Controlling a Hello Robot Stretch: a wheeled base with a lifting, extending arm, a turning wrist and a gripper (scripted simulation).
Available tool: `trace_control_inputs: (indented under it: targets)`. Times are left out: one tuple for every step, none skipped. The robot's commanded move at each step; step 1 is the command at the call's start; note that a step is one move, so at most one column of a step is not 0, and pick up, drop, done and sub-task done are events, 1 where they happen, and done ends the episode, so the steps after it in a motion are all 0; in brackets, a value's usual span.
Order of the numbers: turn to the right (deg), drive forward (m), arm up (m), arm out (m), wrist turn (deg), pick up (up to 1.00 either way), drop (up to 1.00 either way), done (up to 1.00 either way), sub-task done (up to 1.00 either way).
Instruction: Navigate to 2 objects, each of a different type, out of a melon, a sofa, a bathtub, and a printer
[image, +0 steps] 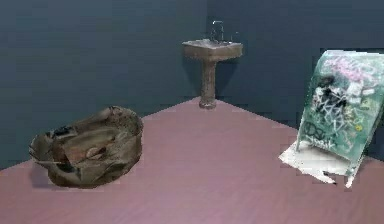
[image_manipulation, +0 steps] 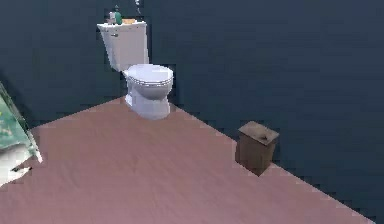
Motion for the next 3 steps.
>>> trace_control_inputs:
  targets:
    - [-45.0, 0.0, 0.0, 0.0, 0.0, 0.0, 0.0, 0.0, 0.0]
    - [-3.0, 0.0, 0.0, 0.0, 0.0, 0.0, 0.0, 0.0, 0.0]
    - [0.0, 0.95, 0.0, 0.0, 0.0, 0.0, 0.0, 0.0, 0.0]
